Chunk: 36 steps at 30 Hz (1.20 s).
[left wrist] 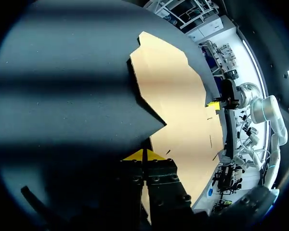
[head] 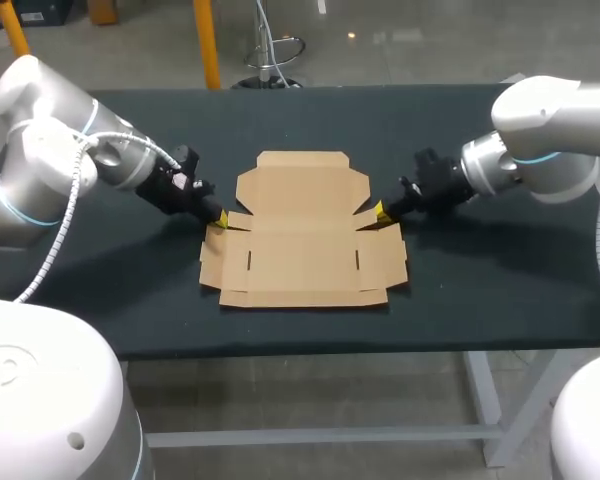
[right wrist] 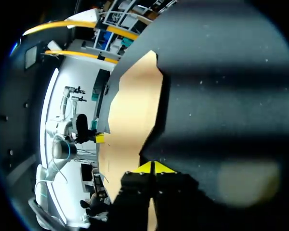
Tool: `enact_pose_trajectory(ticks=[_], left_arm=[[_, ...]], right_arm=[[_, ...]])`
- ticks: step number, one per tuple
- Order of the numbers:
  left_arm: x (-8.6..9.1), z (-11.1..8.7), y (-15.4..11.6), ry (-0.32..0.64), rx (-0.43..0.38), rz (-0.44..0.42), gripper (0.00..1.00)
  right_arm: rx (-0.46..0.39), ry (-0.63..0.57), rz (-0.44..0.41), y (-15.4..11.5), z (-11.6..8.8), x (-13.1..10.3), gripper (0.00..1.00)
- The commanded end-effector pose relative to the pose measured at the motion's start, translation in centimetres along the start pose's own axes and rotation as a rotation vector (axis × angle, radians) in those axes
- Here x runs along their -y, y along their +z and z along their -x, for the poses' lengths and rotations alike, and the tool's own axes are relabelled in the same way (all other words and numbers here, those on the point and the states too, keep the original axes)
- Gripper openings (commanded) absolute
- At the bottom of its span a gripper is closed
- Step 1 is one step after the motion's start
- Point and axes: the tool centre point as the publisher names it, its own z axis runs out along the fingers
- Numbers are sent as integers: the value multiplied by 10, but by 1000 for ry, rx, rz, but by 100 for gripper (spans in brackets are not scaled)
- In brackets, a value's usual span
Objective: Assemble the packaging by folding the flat box into shape, placing the metal phone stand inside, and closing the box properly
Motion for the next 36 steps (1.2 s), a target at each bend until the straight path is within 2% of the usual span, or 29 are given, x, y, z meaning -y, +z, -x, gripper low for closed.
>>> enact_pose_trajectory(ticks=[1,21,36], left_arm=[[4,-1,2,-1,-5,10,0],[5,-16,0,-7,29,10,0],[9,-31,8,-47,167,6,0]], right_arm=[[-5,0,-9,0,1,-2,0],[74,-6,4,6,-19,-1,0],[159,7,41,9,-25,-1,0]])
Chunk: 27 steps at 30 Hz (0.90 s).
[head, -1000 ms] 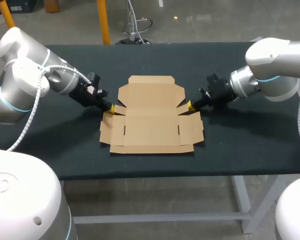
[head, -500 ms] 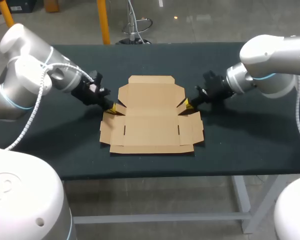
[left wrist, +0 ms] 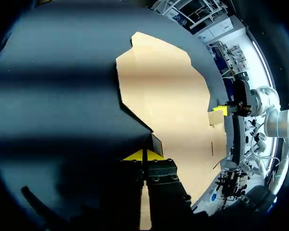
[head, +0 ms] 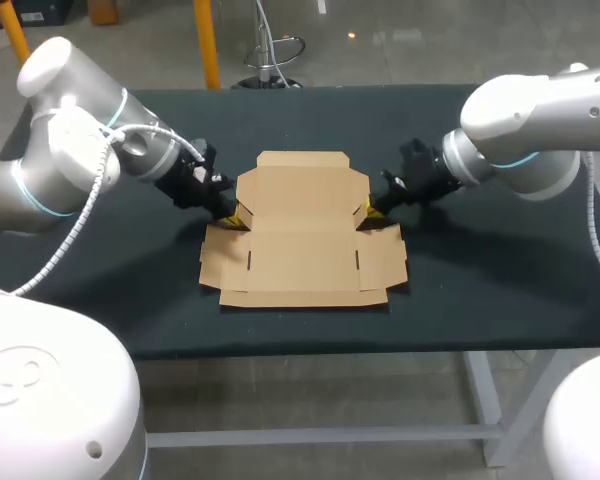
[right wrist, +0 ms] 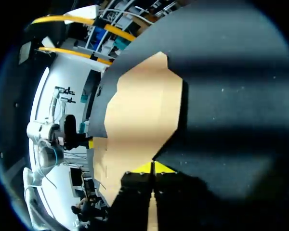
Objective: Assemble the packaging by folding the flat box into shape, placing the metal phone stand inside, and closing the box properly
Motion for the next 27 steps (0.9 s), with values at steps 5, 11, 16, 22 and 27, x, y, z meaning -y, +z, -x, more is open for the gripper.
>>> enact_pose_trajectory(ticks=[5,11,16,22,27], left_arm=[[2,-13,1,-16,94,3,0],[4,-17,2,-8,115,1,0],[3,-23,4,-4,134,5,0],[1,-28,6,9,142,13,0],[0,-31,8,12,147,17,0]], right_arm=[[55,16,20,-1,-4,3,0],[90,33,30,0,-5,2,0],[107,38,31,1,-7,2,0],[113,36,33,3,-8,3,0],[129,29,32,7,-11,4,0]])
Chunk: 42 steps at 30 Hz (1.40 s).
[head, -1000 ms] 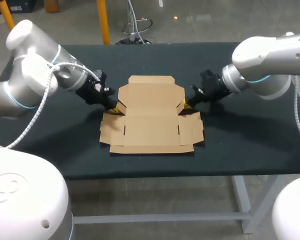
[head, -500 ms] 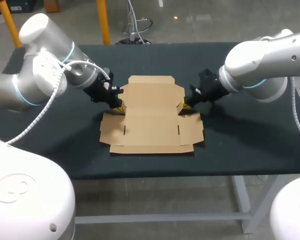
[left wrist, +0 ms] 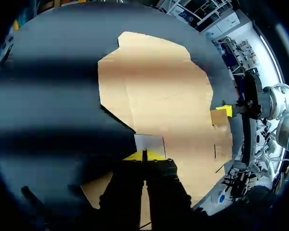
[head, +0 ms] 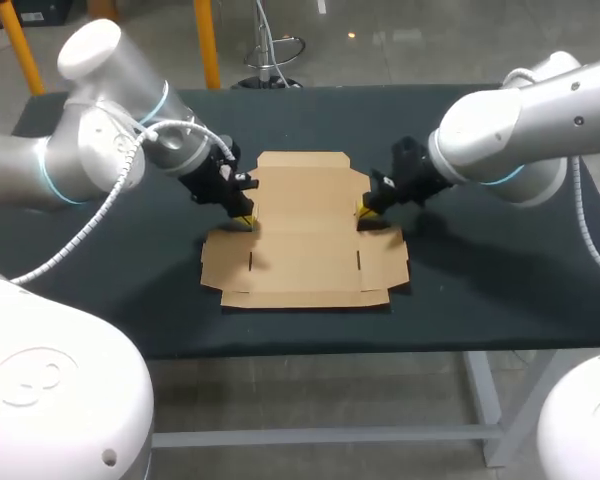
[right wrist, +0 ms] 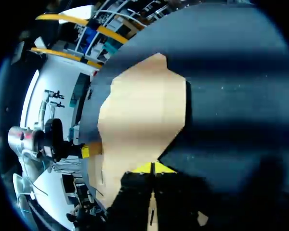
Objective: Assemble the packaging by folding the flat box into shape, placing the metal phone stand inside, and closing the box properly
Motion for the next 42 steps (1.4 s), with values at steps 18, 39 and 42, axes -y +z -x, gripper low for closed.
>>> enact_pose_trajectory(ticks=[18,39,42], left_arm=[[2,-11,6,2,45,11,0],[4,-16,16,-4,106,-12,0],[4,-15,17,-8,109,-14,0]], right_arm=[[66,-17,5,11,-11,3,0],[149,-29,17,18,-16,5,0],[160,-30,16,20,-17,5,0]])
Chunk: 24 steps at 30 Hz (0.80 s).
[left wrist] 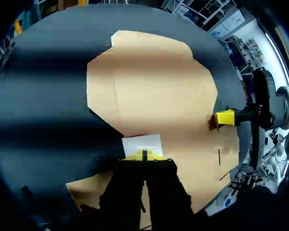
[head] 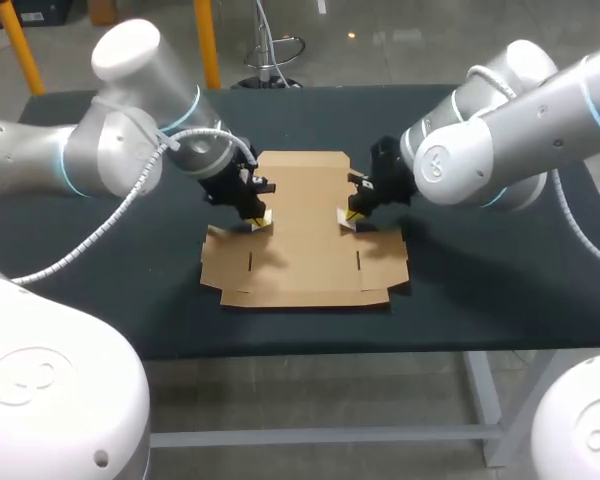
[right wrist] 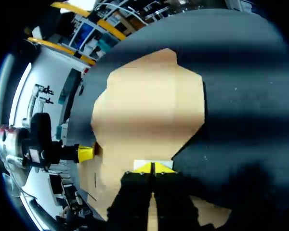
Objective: Assemble the packaging by folding the flat box into shape, placing the metal phone stand inside, and closing the box properly
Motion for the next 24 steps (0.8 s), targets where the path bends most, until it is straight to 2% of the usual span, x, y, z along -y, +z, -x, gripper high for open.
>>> enact_pose_trajectory(ticks=[1,12,24], left_arm=[[1,-2,3,-5,16,0,0],[-1,0,7,-14,26,2,0],[0,4,19,-29,47,29,0]], right_arm=[[31,0,3,4,-4,1,0],[64,4,-3,9,-6,5,0],[122,41,-28,20,1,8,0]])
